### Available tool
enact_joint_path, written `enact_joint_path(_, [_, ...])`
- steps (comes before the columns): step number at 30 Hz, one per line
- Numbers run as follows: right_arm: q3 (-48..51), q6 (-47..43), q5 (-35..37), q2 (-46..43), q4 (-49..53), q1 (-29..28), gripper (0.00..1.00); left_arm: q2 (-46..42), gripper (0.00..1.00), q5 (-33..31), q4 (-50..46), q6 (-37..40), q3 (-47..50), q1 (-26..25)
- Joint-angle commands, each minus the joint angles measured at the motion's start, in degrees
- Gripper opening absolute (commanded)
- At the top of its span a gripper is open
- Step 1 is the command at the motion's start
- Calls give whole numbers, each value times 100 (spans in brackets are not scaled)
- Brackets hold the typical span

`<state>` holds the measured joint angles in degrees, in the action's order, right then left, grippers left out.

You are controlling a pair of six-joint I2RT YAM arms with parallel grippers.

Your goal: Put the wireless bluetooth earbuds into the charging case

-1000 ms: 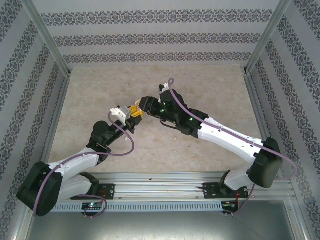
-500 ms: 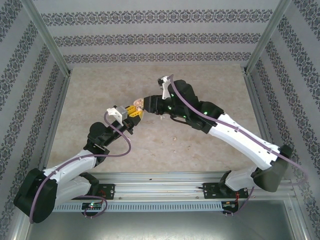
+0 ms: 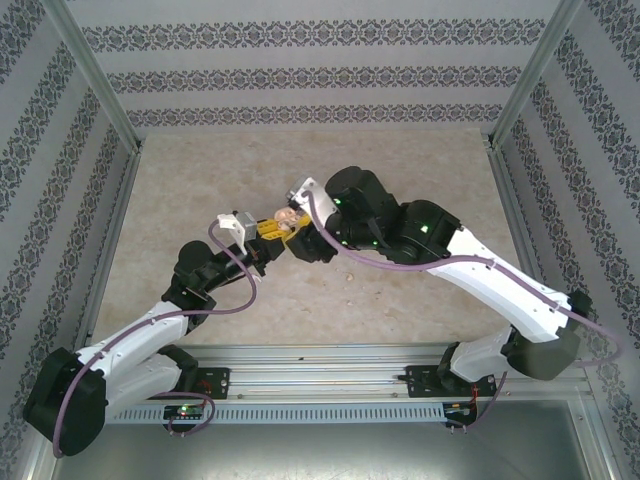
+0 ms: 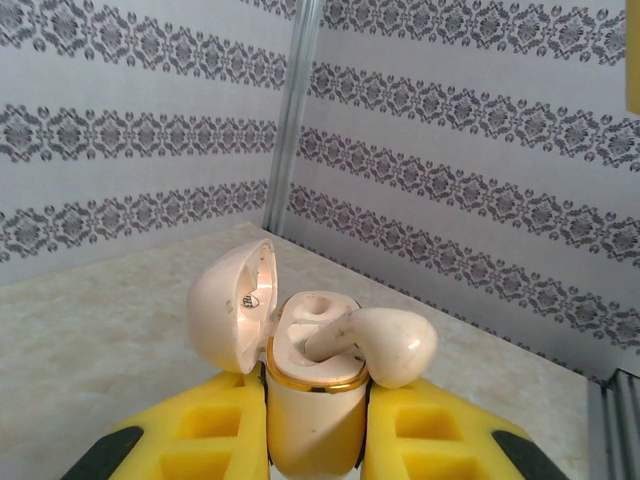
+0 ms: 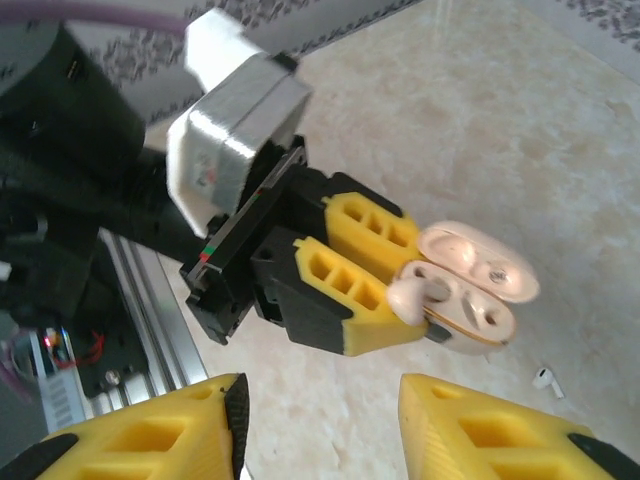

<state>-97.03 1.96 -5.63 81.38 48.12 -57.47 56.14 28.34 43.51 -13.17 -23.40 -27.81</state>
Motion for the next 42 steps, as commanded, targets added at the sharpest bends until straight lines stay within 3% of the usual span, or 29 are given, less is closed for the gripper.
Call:
enact_joint_path(1, [-342,-642,-66,297,525,-82,46,-102,0,357,-164,-282,-267,-67])
enact_joint_path(12, [-730,-679,-650,628,751,207,40,-191,0,624,-362,-372,-323,-67])
enact_joint_path(42, [-1049,-916,-438,1134,1121,368,33,-325,0,821,-503,-380,-411,-66])
